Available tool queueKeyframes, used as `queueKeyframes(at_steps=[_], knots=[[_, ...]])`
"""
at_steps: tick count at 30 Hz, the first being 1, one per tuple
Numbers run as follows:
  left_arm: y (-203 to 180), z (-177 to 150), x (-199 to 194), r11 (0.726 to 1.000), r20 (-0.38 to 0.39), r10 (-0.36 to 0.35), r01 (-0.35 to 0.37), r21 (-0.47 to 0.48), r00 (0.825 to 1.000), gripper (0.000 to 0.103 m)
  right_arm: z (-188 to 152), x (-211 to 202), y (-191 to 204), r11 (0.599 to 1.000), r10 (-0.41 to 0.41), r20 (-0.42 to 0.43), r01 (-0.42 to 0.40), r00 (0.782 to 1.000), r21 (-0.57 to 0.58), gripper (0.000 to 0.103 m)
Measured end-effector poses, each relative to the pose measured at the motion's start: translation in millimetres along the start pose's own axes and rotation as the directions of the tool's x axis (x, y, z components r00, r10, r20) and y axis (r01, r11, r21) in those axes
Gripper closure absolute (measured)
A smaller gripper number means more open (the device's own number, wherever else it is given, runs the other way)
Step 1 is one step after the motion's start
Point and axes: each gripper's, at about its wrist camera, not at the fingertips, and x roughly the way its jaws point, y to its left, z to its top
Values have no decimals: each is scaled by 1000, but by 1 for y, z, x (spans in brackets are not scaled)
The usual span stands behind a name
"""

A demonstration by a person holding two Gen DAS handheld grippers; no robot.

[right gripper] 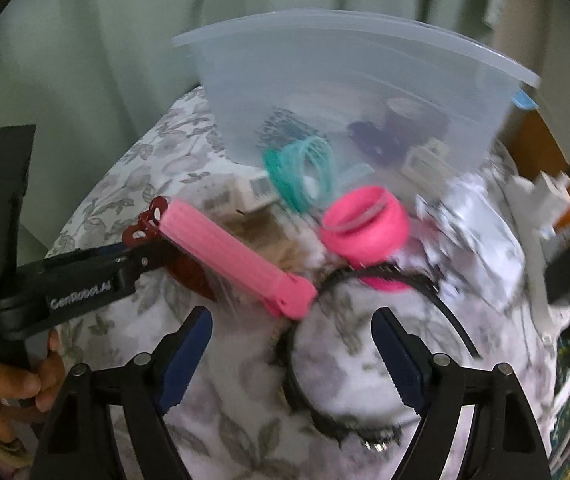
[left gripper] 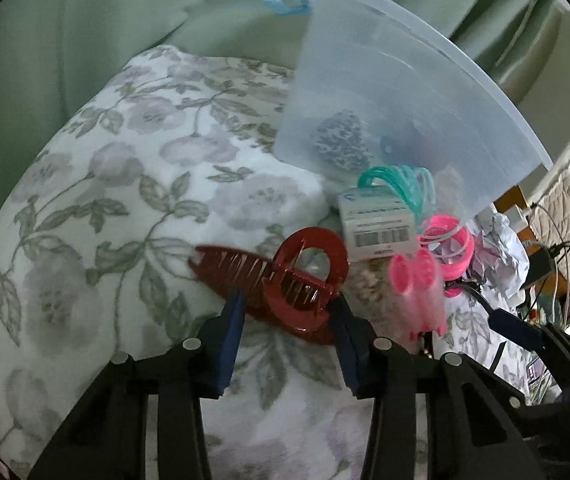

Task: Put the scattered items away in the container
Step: 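Grasp the red claw clip with the left tool while the right tool grasps the pink roller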

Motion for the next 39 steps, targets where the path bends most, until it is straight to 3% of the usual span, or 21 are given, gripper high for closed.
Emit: queueKeyframes(at_steps=[5,10,14,19,24,32,39], knots=[[19,0,-2,997,-13,-28,27,-71,1000,59,11,17,17,996,12,-15,-13,1000,-83,28],[20,1,0,995,-32,-65,62,-80,997,58,18,34,26,992,18,-38,-23,999,-127,36],[16,1,2,992,-46,-93,89,-86,995,50,22,40,24,991,7,-42,-13,999,-136,42],[12,6,4,991,-42,-90,85,-107,995,50,24,44,14,996,-4,-51,0,999,-93,57],[21,8,6,982,-43,-80,71,-177,996,50,24,36,5,998,12,-35,-15,999,-60,63],[43,8,-7,966,-15,-81,75,-247,997,54,21,26,-5,1000,19,-24,-19,1000,-18,64],[70,3,-10,931,-25,-122,106,-350,992,56,20,20,-14,1000,26,-14,-26,1000,17,66]])
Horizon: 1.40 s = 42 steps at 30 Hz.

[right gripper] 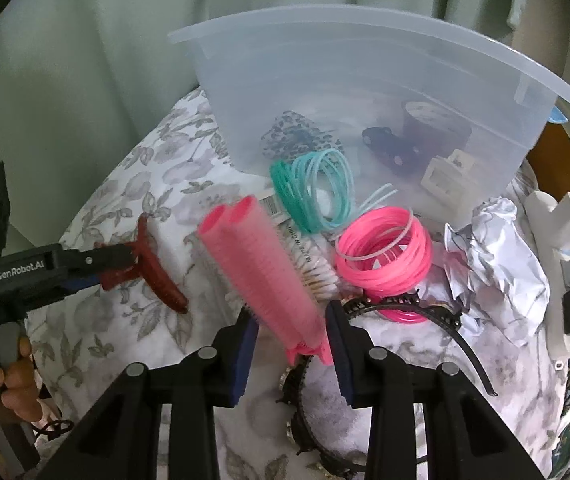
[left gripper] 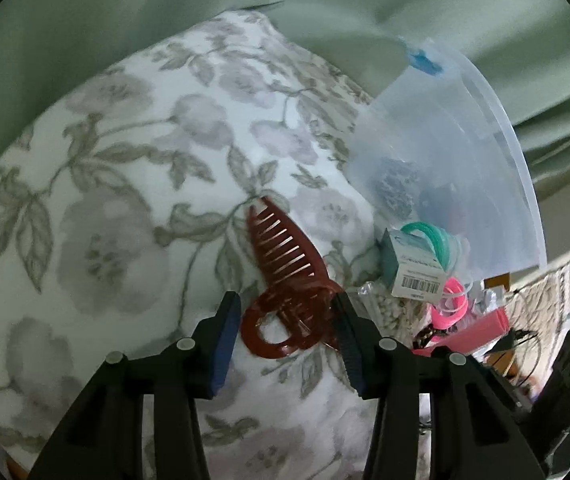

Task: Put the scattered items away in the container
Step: 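Grasp the red claw clip with the left tool while the right tool grasps the pink roller, then lift the claw clip and pink roller over the clear box with both tools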

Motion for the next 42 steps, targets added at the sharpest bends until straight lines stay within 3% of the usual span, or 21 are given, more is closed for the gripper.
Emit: queueKeyframes(at_steps=[10,13,16,21,24,25,42], knots=[[-3,7,24,998,-47,-68,67,-16,997,48,-2,0,-1,1000,2,-8,-2,1000,10,66],[-8,10,28,996,-50,-90,91,12,995,36,-1,2,0,1000,1,-12,-1,1000,11,66],[-14,11,29,996,-47,-75,77,35,996,34,-1,3,-1,1000,0,-14,0,1000,10,66],[-24,5,29,996,-29,-1,4,92,1000,39,-2,1,5,1000,-12,-15,12,1000,17,66],[-24,5,26,995,-20,7,-5,97,1000,44,-2,0,5,1000,-8,-13,9,1000,21,66],[-23,5,23,995,-15,3,-1,95,1000,59,-3,0,4,1000,-8,-12,8,1000,20,66],[-34,-4,-4,993,10,-6,5,120,1000,59,0,-28,-5,998,22,58,-26,998,58,72]])
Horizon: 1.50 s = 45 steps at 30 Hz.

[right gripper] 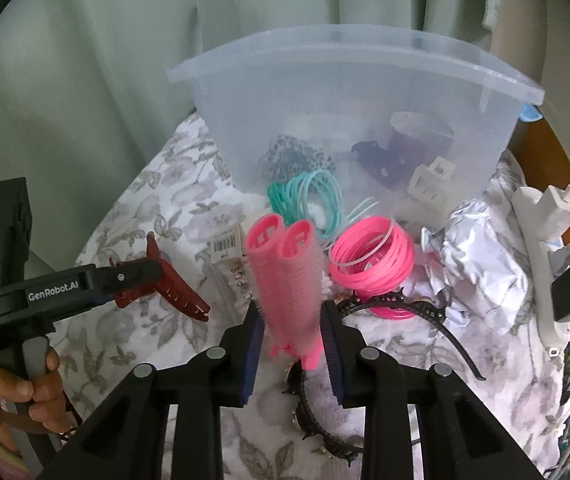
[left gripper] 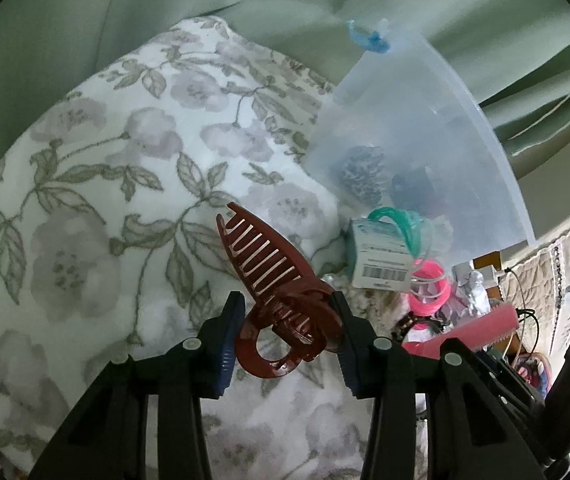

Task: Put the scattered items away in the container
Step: 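Lift the claw clip and pink roller over the clear box with both tools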

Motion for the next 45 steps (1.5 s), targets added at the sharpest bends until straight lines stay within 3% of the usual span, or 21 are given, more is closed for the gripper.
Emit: queueKeyframes(at_steps=[9,19,32,45], knots=[[-23,3,-30,999,55,-19,16,44,998,59,6,-33,-9,999,25,84,-29,996,45,72],[-57,19,-71,990,132,-62,44,137,989,59,23,-83,-22,997,1,202,-16,979,76,72],[-116,64,-104,959,217,-126,63,275,968,59,79,-136,-31,998,-48,357,28,933,60,72],[-166,110,-103,923,263,-147,37,382,953,59,127,-143,-41,996,-85,403,84,911,22,72]])
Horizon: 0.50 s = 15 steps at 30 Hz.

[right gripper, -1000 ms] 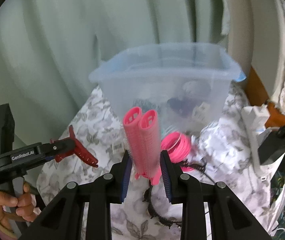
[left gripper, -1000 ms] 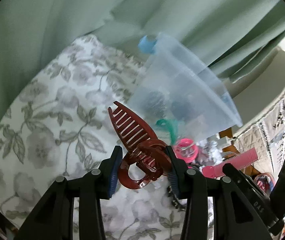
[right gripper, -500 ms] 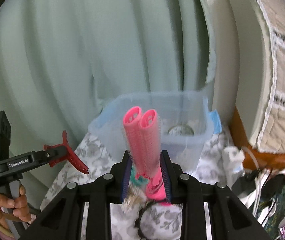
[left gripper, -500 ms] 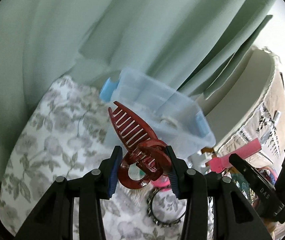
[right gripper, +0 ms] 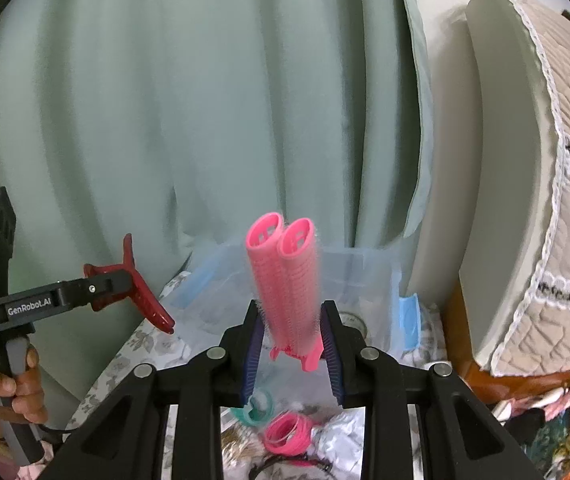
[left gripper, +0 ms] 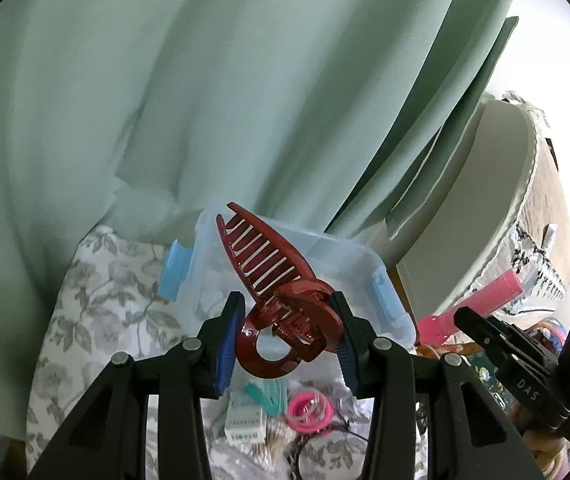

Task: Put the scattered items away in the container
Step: 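Lift the claw clip and pink roller over the clear box with both tools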

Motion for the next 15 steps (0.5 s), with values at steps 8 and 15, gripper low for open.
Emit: queueKeyframes(at_steps=[8,15], knots=[[-1,9,23,1000,-7,1,-1,12,1000,59,3,20,-13,1000,-15,-8,15,1000,4,72],[3,14,48,1000,-23,12,-12,18,1000,59,4,55,-26,999,-16,-49,18,999,33,72]])
